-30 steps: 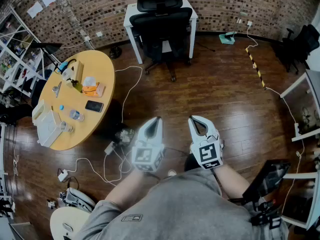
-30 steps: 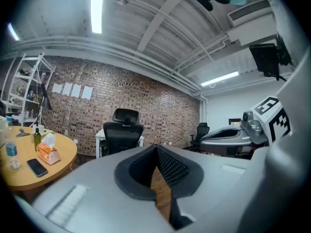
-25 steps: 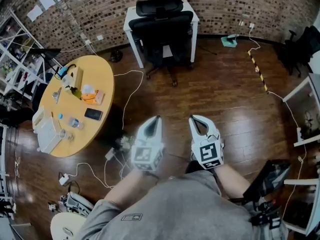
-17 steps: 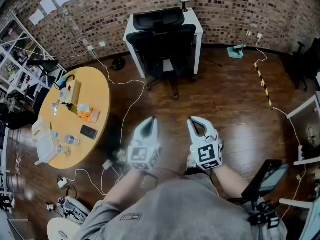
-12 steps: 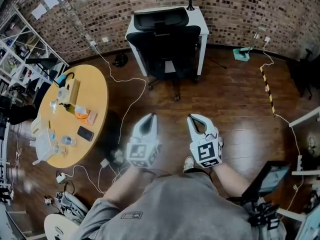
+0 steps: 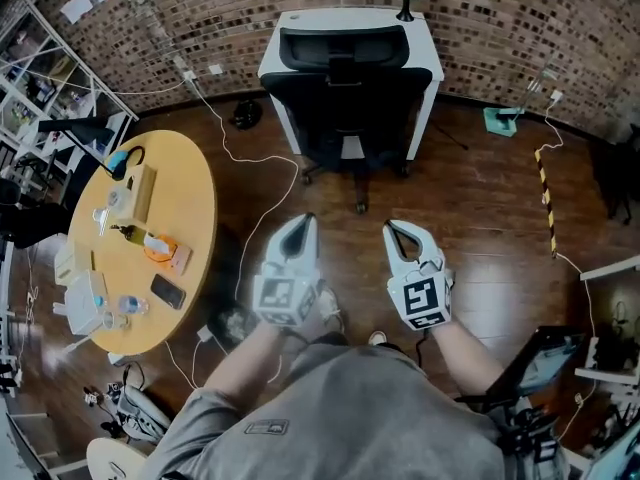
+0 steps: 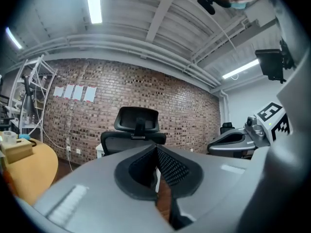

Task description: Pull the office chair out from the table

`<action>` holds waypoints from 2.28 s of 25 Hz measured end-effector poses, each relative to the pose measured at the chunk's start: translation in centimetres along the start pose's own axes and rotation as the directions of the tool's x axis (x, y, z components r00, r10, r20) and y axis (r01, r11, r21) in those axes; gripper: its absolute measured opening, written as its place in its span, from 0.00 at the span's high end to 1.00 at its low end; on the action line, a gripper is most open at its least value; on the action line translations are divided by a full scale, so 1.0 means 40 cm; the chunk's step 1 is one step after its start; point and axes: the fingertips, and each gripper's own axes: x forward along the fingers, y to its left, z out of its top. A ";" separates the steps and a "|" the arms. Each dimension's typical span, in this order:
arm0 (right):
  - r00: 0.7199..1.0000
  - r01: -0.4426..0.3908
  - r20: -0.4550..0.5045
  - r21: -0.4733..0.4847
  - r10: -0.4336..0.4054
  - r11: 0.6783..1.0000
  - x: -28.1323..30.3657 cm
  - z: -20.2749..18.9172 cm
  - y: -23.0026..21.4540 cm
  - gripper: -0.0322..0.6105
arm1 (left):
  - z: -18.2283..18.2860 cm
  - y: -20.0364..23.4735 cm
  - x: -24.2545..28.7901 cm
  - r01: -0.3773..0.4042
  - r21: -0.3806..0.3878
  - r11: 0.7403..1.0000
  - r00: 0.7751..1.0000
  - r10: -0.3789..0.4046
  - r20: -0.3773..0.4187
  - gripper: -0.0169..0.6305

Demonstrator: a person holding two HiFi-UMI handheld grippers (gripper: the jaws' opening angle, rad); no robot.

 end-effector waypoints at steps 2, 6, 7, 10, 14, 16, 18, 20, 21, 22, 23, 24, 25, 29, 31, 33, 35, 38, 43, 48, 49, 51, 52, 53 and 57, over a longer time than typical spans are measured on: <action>1.000 0.017 -0.014 -0.007 -0.017 1.000 0.063 0.000 -0.011 0.93 | -0.007 0.049 0.048 0.022 -0.009 1.000 1.000 -0.022 0.002 0.97; 0.997 0.069 -0.025 -0.035 -0.070 0.997 0.184 0.038 -0.064 0.93 | 0.023 0.150 0.164 0.068 -0.010 0.998 0.997 -0.067 0.037 0.97; 0.996 0.081 -0.025 -0.036 -0.082 0.996 0.212 0.052 -0.075 0.93 | 0.033 0.176 0.186 0.076 -0.012 0.997 0.996 -0.076 0.039 0.97; 0.994 0.108 -0.029 -0.035 -0.109 0.994 0.281 0.083 -0.104 0.93 | 0.060 0.230 0.243 0.104 -0.019 0.994 0.994 -0.104 0.019 0.97; 0.991 0.122 -0.048 -0.041 -0.124 0.992 0.347 0.089 -0.136 0.93 | 0.072 0.287 0.310 0.120 -0.024 0.992 0.993 -0.120 0.005 0.97; 0.989 0.132 -0.056 -0.044 -0.134 0.990 0.372 0.087 -0.168 0.93 | 0.078 0.305 0.349 0.122 -0.023 0.992 0.992 -0.122 -0.001 0.97; 0.989 0.138 -0.055 -0.041 -0.140 0.990 0.400 0.087 -0.206 0.93 | 0.083 0.321 0.391 0.123 -0.012 0.992 0.992 -0.123 -0.005 0.97; 0.989 0.137 -0.054 -0.046 -0.139 0.990 0.428 0.080 -0.248 0.93 | 0.085 0.337 0.433 0.117 0.001 0.993 0.993 -0.117 -0.011 0.97; 0.989 0.136 -0.048 -0.050 -0.139 0.989 0.443 0.080 -0.271 0.93 | 0.086 0.346 0.454 0.112 0.007 0.994 0.994 -0.112 -0.012 0.97; 0.989 0.137 -0.041 -0.052 -0.139 0.989 0.457 0.080 -0.295 0.93 | 0.087 0.356 0.475 0.106 0.015 0.994 0.994 -0.106 -0.008 0.97; 0.990 0.137 -0.035 -0.053 -0.139 0.989 0.471 0.079 -0.320 0.93 | 0.088 0.367 0.498 0.099 0.026 0.995 0.995 -0.099 0.004 0.97; 0.990 0.138 -0.031 -0.055 -0.140 0.989 0.484 0.077 -0.345 0.93 | 0.091 0.379 0.521 0.091 0.043 0.995 0.996 -0.092 0.021 0.97; 0.990 0.137 -0.026 -0.058 -0.139 0.989 0.498 0.076 -0.371 0.93 | 0.096 0.390 0.543 0.082 0.060 0.995 0.996 -0.084 0.032 0.97; 0.990 0.143 0.008 -0.086 -0.143 0.986 0.552 0.082 -0.489 0.93 | 0.125 0.434 0.637 0.042 0.104 0.994 0.998 -0.047 0.048 0.97; 0.990 0.141 0.026 -0.093 -0.139 0.986 0.579 0.082 -0.554 0.92 | 0.134 0.458 0.687 0.016 0.106 0.994 0.999 -0.021 0.050 0.97; 0.992 0.127 0.030 -0.095 -0.125 0.987 0.609 0.073 -0.622 0.82 | 0.143 0.481 0.741 0.002 0.103 0.995 0.998 -0.008 0.054 0.97; 0.993 0.111 0.040 -0.097 -0.107 0.989 0.645 0.072 -0.694 0.66 | 0.160 0.505 0.805 0.018 0.109 0.994 0.998 -0.025 0.064 0.84; 0.996 0.075 0.047 -0.069 -0.072 0.995 0.692 0.069 -0.753 0.51 | 0.154 0.544 0.869 0.051 0.085 0.995 0.998 -0.055 0.043 0.66; 0.999 -0.024 0.042 0.030 0.023 0.999 0.764 0.053 -0.821 0.32 | 0.156 0.556 0.962 0.197 0.105 0.975 0.980 -0.197 -0.011 0.47; 0.989 -0.137 0.078 0.102 0.129 0.985 0.797 0.052 -0.844 0.29 | 0.164 0.551 1.022 0.295 0.124 0.947 0.956 -0.292 -0.043 0.42; 0.988 -0.147 0.068 0.097 0.141 0.984 0.800 0.047 -0.845 0.29 | 0.159 0.553 1.028 0.309 0.145 0.940 0.951 -0.304 -0.061 0.42; 0.983 -0.180 0.042 0.067 0.177 0.981 0.807 0.042 -0.841 0.29 | 0.153 0.554 1.037 0.342 0.197 0.919 0.939 -0.329 -0.097 0.41; 0.979 -0.204 0.027 0.039 0.203 0.978 0.811 0.047 -0.838 0.30 | 0.155 0.552 1.042 0.362 0.225 0.905 0.932 -0.344 -0.117 0.41; 0.973 -0.230 0.010 0.005 0.230 0.973 0.816 0.054 -0.834 0.30 | 0.158 0.548 1.047 0.385 0.250 0.888 0.922 -0.361 -0.138 0.41; 0.961 -0.276 -0.041 -0.081 0.273 0.958 0.839 0.070 -0.826 0.35 | 0.162 0.529 1.059 0.460 0.284 0.841 0.887 -0.420 -0.193 0.42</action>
